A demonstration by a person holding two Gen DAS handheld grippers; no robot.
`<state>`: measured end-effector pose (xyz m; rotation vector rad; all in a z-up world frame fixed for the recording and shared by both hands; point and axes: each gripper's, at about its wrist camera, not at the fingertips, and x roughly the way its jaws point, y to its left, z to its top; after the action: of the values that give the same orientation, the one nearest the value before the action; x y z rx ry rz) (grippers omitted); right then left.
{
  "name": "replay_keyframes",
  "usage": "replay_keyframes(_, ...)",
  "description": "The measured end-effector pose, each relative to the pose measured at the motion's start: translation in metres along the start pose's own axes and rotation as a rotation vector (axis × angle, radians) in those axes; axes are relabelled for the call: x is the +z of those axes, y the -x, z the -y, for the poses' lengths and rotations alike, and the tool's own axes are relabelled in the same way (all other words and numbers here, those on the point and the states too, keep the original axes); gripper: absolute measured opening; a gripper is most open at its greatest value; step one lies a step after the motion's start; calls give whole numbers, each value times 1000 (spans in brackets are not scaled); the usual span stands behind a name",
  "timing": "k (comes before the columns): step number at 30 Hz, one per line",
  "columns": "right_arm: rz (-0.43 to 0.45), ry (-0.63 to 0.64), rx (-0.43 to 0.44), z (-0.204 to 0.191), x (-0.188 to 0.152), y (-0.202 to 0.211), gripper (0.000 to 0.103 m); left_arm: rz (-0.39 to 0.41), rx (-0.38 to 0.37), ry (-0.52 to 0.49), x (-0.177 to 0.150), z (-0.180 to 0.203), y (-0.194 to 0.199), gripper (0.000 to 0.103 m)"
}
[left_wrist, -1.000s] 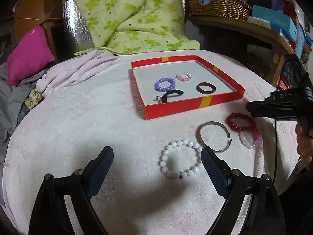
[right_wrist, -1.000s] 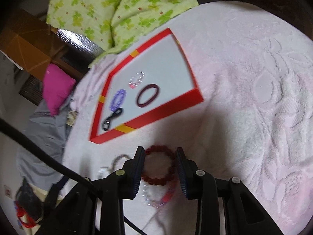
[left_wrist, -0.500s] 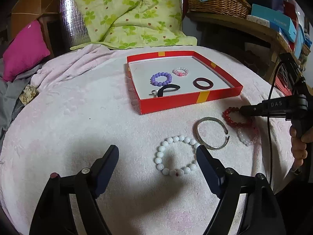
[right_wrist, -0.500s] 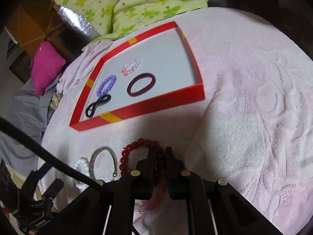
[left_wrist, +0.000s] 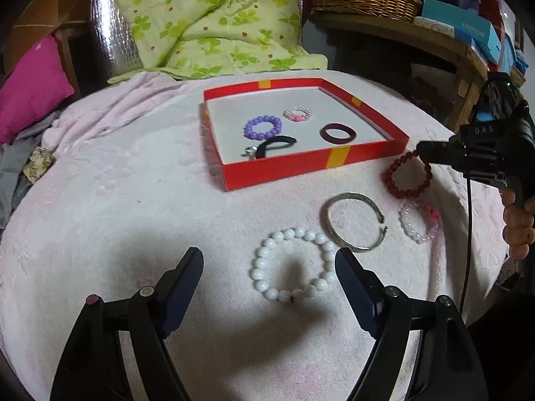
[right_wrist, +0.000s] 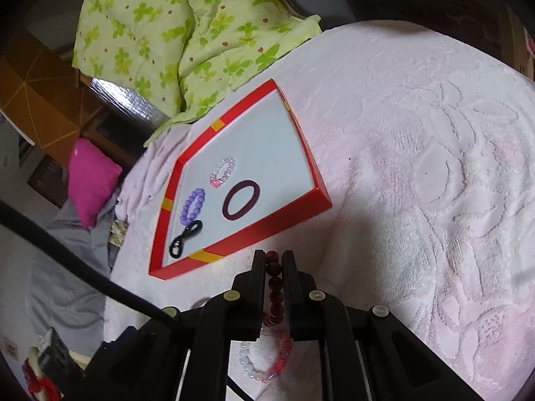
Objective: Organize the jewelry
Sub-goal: 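Grasp the silver bangle with the left tool while the right tool holds the red bracelet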
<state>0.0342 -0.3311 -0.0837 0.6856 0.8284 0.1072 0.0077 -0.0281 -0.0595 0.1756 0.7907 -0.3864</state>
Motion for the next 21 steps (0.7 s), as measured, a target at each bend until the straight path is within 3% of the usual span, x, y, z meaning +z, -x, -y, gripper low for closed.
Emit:
replay_keyframes(3,9,-6,38,-3,-1,3,11,2,-41,-3,3,6,-1,82)
replay_keyframes(12,-29,-3,56,-10,-3,-8,11,-24,-133,-137,21,49,-24,82)
replay_keyframes(16,-38,-10,57,-9,-2,-10,11,-58,-110,-240,23,66,-39,82)
replay_keyframes(21,-46,-15,49,-7,0,-14,11,-101,-156,-274,29,67,-54,82)
